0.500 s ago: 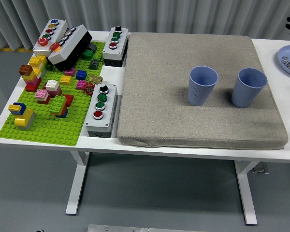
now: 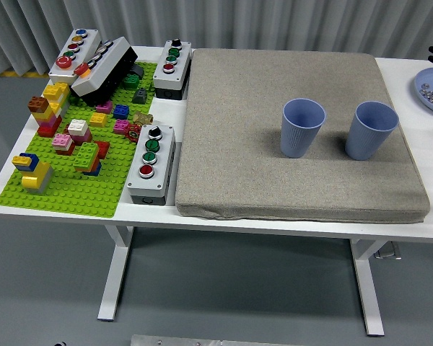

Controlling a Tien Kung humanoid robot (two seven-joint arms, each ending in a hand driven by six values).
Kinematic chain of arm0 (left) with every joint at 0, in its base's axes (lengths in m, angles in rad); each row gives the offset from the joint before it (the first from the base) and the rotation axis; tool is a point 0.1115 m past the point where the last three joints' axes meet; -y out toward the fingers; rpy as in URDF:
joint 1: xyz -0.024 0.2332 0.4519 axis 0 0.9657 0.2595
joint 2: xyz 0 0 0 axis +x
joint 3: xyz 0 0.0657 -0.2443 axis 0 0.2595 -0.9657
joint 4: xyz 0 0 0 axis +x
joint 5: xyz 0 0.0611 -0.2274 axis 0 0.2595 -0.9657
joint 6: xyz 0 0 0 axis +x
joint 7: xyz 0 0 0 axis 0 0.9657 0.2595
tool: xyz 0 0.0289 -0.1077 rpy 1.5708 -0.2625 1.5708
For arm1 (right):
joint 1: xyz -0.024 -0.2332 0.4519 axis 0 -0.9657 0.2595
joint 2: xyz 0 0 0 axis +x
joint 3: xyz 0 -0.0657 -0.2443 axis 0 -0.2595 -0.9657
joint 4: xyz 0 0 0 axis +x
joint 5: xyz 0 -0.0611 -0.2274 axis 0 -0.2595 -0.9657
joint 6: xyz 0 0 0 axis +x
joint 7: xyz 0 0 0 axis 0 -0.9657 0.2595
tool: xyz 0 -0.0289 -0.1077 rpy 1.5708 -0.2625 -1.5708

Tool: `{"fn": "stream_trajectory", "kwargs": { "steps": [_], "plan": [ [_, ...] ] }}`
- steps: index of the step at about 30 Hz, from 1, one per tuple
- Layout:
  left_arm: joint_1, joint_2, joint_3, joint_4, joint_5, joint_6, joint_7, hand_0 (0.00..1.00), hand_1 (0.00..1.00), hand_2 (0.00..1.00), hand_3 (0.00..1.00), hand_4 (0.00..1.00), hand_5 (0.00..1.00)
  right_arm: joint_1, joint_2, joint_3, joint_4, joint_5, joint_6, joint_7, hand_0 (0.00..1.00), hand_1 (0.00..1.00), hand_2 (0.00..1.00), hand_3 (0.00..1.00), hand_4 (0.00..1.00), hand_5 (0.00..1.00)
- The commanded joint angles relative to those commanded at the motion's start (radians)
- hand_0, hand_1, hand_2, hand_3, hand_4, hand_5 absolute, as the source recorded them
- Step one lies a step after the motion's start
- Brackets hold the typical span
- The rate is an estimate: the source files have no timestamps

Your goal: Pick cup pour cup place

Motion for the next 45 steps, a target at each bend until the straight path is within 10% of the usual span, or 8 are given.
{"fn": "stream_trajectory", "kwargs": {
  "steps": [2, 3, 8, 9, 13, 45],
  "plan": [
    [-0.001, 0.0, 0.0, 0.0, 0.001, 0.0, 0.0, 0.817, 0.774, 0.848, 0.761, 0.55, 0.998, -0.024, -0.01, 0.014, 0.006, -0.041, 0.047, -0.015, 0.904, 0.824, 0.908, 0.92, 0.864, 0.509],
    [-0.001, 0.0, 0.0, 0.0, 0.003, -0.001, 0.001, 0.817, 0.774, 0.848, 0.76, 0.549, 0.998, -0.044, -0.018, 0.022, 0.009, -0.063, 0.079, -0.024, 0.914, 0.883, 0.998, 0.998, 0.888, 0.34],
    [-0.002, 0.0, 0.001, 0.0, 0.007, -0.002, 0.002, 0.817, 0.774, 0.848, 0.76, 0.549, 0.998, -0.116, -0.038, 0.04, 0.013, -0.106, 0.166, -0.032, 0.914, 0.883, 0.998, 0.998, 0.888, 0.34],
    [-0.002, -0.001, 0.001, 0.0, 0.008, -0.002, 0.002, 0.816, 0.774, 0.848, 0.761, 0.549, 0.998, -0.133, -0.039, 0.046, 0.013, -0.11, 0.172, -0.03, 0.918, 0.912, 0.998, 0.998, 0.882, 0.175],
    [-0.002, -0.002, 0.004, 0.0, 0.01, -0.003, 0.002, 0.816, 0.774, 0.848, 0.761, 0.549, 0.998, -0.191, -0.027, 0.071, 0.01, -0.117, 0.194, -0.025, 0.918, 0.912, 0.998, 0.998, 0.882, 0.175],
    [-0.006, -0.006, 0.048, 0.0, -0.014, -0.007, -0.001, 0.816, 0.773, 0.845, 0.758, 0.546, 0.998, -0.184, 0.1, 0.047, -0.105, -0.085, 0.176, 0.032, 0.921, 0.906, 0.998, 0.998, 0.852, 0.175]
  ]
}}
